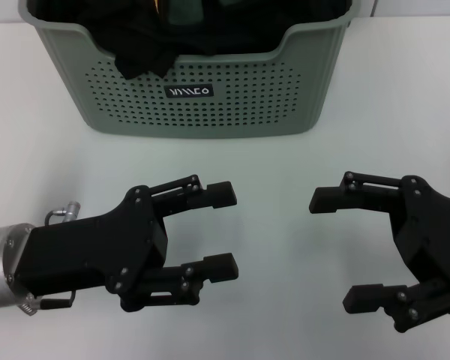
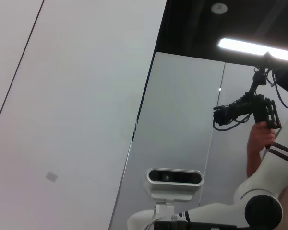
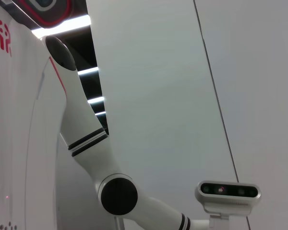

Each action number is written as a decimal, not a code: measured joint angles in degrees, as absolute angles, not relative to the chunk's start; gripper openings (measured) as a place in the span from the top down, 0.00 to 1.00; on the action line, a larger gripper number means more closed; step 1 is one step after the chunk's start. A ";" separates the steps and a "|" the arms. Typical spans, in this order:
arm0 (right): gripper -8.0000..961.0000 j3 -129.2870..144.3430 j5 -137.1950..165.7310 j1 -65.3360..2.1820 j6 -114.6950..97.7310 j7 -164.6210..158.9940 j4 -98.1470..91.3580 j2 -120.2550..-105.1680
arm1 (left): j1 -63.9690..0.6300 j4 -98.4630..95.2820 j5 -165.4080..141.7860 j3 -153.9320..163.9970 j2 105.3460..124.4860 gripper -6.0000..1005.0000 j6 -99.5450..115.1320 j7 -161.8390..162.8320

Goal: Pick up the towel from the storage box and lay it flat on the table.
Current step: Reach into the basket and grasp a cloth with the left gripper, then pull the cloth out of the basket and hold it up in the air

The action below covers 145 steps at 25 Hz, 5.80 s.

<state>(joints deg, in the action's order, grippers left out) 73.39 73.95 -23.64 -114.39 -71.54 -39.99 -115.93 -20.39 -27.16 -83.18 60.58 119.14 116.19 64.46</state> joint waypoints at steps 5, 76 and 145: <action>0.08 73.39 73.73 -23.44 -114.43 -71.54 -39.98 -116.00 | -20.28 -27.13 -83.48 60.64 119.13 0.24 116.19 64.24; 0.13 77.06 71.71 -25.23 -111.01 -66.35 -31.23 -116.19 | -27.74 -42.48 -62.72 59.32 120.16 0.95 68.76 67.58; 0.84 101.66 40.50 -29.09 -84.39 -53.43 -31.91 -116.19 | -16.38 -37.61 -32.51 81.57 120.53 0.98 96.96 54.13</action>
